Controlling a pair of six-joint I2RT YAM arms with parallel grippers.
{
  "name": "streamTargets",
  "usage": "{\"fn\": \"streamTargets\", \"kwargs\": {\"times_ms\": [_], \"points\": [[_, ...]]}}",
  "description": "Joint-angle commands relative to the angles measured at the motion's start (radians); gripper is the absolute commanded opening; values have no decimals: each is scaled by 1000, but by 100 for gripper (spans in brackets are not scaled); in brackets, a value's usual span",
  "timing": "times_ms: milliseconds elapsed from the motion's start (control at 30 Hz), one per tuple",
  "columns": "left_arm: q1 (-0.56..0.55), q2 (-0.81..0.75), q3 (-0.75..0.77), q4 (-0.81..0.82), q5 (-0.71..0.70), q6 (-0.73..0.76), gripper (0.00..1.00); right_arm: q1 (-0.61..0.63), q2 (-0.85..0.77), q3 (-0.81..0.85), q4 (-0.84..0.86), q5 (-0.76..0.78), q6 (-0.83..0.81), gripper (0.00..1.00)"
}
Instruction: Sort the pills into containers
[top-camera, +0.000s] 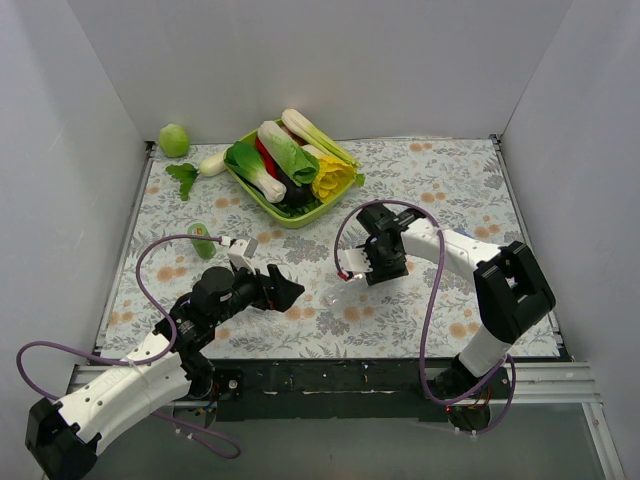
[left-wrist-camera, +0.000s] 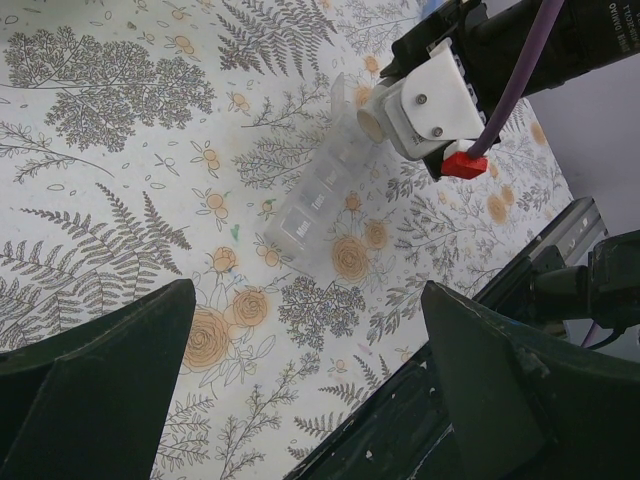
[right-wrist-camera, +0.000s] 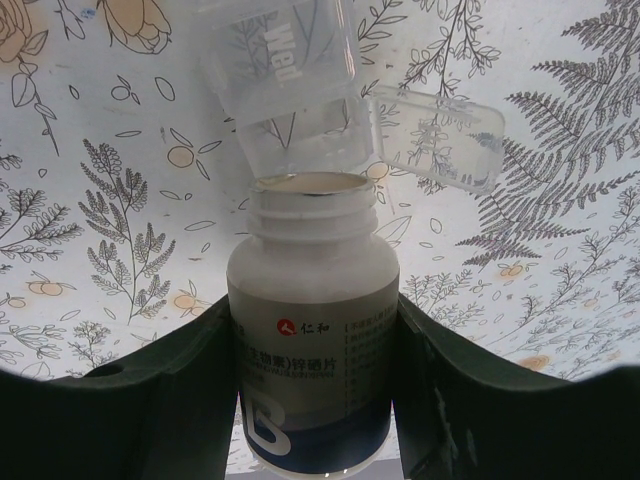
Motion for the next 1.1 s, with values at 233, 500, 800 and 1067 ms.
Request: {"fn": "streamTargets", "kwargs": {"times_ms": [233,500,800,1067], "points": [[-4,-12,-13,16,0,1,98,14,20,47,-38,40,9,6],[-4,-13,-13,19,0,2,98,22,31,61,-47,54,17,6],[-4,-22,-19,21,0,-1,98,30,40,70,-57,63,23,6],[-4,-30,-25,21,3,-1,98,31,45,73,-61,68,29,6]]}}
